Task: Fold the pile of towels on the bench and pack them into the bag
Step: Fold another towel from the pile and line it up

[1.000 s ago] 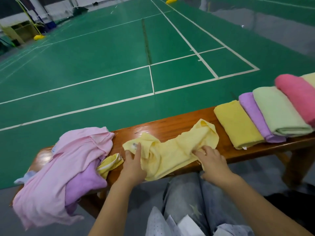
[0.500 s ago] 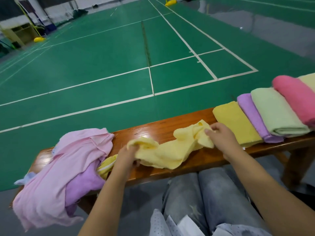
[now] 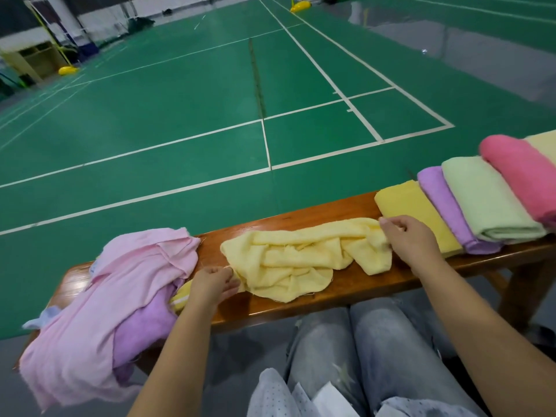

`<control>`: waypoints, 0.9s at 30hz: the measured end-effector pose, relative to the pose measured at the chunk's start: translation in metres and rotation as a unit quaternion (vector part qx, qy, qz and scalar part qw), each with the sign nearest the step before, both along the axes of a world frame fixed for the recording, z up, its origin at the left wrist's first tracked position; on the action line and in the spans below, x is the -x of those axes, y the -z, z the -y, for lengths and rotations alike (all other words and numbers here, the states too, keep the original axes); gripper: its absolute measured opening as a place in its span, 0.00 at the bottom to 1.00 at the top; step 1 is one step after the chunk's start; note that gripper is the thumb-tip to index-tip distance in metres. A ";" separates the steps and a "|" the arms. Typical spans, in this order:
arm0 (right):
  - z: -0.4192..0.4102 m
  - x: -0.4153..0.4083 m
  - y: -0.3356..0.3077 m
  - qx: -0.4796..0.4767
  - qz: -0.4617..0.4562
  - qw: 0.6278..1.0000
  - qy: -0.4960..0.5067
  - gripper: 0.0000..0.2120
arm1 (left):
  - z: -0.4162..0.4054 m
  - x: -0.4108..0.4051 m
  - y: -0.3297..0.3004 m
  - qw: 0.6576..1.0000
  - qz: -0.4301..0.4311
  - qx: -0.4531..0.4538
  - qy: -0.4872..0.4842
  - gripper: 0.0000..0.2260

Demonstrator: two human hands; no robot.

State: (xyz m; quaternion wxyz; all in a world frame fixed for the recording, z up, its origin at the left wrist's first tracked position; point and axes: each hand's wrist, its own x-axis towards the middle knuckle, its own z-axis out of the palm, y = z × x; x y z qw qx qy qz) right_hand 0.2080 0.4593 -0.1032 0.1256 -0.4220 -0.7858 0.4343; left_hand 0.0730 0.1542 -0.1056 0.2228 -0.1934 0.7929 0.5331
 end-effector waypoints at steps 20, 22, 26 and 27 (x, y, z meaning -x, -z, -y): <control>0.017 0.008 -0.058 0.488 -0.312 0.815 -0.023 0.07 | 0.015 -0.023 -0.067 0.917 -0.322 -0.234 -0.029 0.15; 0.024 0.011 -0.063 0.467 -0.295 0.832 -0.049 0.08 | 0.007 -0.022 -0.084 0.908 -0.348 -0.234 0.002 0.11; 0.043 0.010 -0.071 0.400 -0.230 0.879 -0.116 0.12 | -0.025 -0.034 -0.097 0.923 -0.345 -0.151 0.085 0.07; 0.047 0.009 -0.073 0.402 -0.227 0.878 -0.126 0.12 | -0.033 -0.040 -0.096 0.926 -0.330 -0.144 0.118 0.08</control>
